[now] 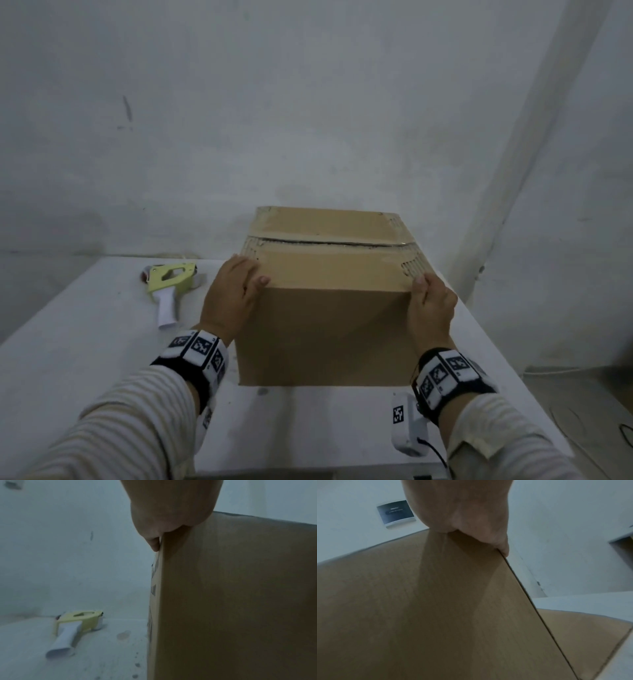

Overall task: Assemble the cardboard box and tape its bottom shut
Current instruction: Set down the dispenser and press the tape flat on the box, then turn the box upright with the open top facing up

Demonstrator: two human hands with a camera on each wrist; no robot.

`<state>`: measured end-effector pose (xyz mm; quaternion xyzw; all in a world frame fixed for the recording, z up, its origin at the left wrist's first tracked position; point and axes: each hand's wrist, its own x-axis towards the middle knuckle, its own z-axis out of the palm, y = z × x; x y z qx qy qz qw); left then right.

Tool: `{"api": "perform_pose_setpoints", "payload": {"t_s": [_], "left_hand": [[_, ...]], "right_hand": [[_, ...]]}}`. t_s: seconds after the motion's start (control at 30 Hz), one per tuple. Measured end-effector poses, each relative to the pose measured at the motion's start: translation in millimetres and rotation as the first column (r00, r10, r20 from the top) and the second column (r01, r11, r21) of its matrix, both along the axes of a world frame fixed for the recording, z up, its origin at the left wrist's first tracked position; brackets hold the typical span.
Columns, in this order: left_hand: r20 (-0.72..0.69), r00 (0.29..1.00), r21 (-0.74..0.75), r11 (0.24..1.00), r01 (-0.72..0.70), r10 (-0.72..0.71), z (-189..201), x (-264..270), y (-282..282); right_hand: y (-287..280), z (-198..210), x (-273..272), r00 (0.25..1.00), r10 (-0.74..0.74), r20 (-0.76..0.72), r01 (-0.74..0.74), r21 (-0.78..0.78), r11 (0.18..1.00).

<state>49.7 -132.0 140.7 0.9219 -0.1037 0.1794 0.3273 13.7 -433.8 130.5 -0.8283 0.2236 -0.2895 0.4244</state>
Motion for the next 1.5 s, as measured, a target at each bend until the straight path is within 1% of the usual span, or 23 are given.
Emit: {"api": "perform_pose_setpoints", "payload": {"t_s": [0.1,0.17,0.3,0.43,0.53,0.67,0.73,0.83,0.9,0.97,1.07,1.17,1.3,1.37,1.5], "left_hand": [[-0.009,1.0,-0.225,0.974,-0.021,0.02,-17,-1,0],[-0.003,0.999,-0.303,0.952,-0.035,0.035,-23,-4,-2],[-0.035,0.999,-0.392,0.919,-0.04,0.029,-28,-6,-5],[-0.087,0.994,-0.412,0.905,-0.102,0.072,-12,-1,-6],[-0.095,0.991,-0.374,0.919,-0.127,0.098,12,4,-4],[-0.085,0.984,-0.233,0.957,-0.173,0.157,56,16,0],[-0.093,0.98,-0.187,0.964,-0.188,0.173,78,25,1],[-0.093,0.978,-0.159,0.967,-0.197,0.184,103,39,-2],[-0.12,0.977,-0.119,0.975,-0.189,0.175,109,48,-10],[-0.163,0.976,-0.061,0.985,-0.159,0.147,106,53,-21],[-0.134,0.982,-0.001,0.991,-0.131,0.129,95,57,-32],[-0.119,0.984,0.044,0.99,-0.132,0.136,85,59,-35],[-0.195,0.971,0.175,0.979,-0.101,0.135,54,58,-36],[-0.199,0.968,0.206,0.972,-0.112,0.154,42,55,-36],[-0.204,0.96,0.221,0.964,-0.148,0.194,40,51,-36]], "right_hand": [[1,-5,-6,0.998,0.052,-0.044,-0.052,0.003,0.999],[1,-7,-10,0.995,0.078,-0.057,-0.077,0.004,0.997],[2,-3,-13,0.992,0.088,-0.089,-0.088,0.001,0.996],[7,10,-9,0.99,0.071,-0.12,-0.072,-0.004,0.997],[9,30,-4,0.994,0.051,-0.099,-0.053,-0.013,0.999],[4,70,5,0.997,0.066,-0.037,-0.069,-0.079,0.994],[1,88,10,0.997,0.078,-0.02,-0.08,-0.126,0.989],[-5,106,23,0.994,0.097,-0.052,-0.105,-0.199,0.974],[-9,108,34,0.985,0.117,-0.125,-0.148,-0.275,0.95],[-12,104,43,0.966,0.13,-0.222,-0.203,-0.347,0.916],[-17,97,51,0.951,0.127,-0.28,-0.239,-0.413,0.879],[-20,87,54,0.936,0.11,-0.334,-0.258,-0.44,0.86],[-16,59,52,0.884,0.076,-0.461,-0.299,-0.434,0.85],[-13,46,49,0.876,0.06,-0.478,-0.288,-0.419,0.861],[-12,39,45,0.889,0.038,-0.456,-0.258,-0.432,0.865]]}}
